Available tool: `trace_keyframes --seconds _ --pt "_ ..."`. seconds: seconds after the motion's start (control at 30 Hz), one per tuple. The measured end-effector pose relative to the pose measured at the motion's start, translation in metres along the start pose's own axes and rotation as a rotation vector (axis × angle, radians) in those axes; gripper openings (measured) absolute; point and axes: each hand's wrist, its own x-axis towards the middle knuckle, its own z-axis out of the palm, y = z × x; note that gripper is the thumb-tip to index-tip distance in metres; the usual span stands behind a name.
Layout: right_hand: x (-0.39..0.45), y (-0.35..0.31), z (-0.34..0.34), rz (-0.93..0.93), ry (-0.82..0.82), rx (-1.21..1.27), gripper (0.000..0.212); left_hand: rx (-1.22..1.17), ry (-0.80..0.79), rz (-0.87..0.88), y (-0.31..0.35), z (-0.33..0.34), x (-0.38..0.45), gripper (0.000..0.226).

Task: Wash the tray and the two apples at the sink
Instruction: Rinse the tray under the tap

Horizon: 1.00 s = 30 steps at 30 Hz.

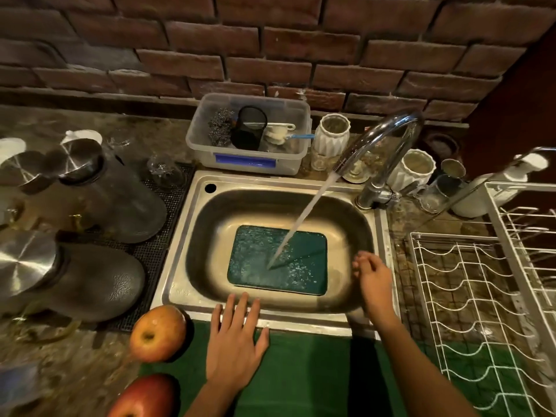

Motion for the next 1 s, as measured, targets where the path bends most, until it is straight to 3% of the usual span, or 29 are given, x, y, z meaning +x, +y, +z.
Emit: trace_keyframes --seconds 0.13,0.3,0.5,0.67,1.0 --pt "0.041 -0.046 -0.009 -0.006 0.098 0.145 0.017 0.010 -0.004 -0.012 -0.001 0.001 0.000 0.060" --pt "0.080 -0.096 -0.011 0.108 0.130 0.426 0.027 0.001 0.004 -0.014 0.000 0.001 0.001 0.060" --pt "0.105 -0.115 -0.017 0.226 0.021 0.606 0.041 -0.008 0.000 -0.020 0.001 0.000 -0.001 0.060" --pt "0.120 -0.119 -0.027 0.306 -0.054 0.618 0.060 -0.006 0.023 -0.013 0.000 0.002 -0.001 0.058" --pt "0.123 -0.119 -0.035 0.338 -0.075 0.552 0.065 0.047 0.029 -0.016 0.003 -0.001 -0.001 0.056"
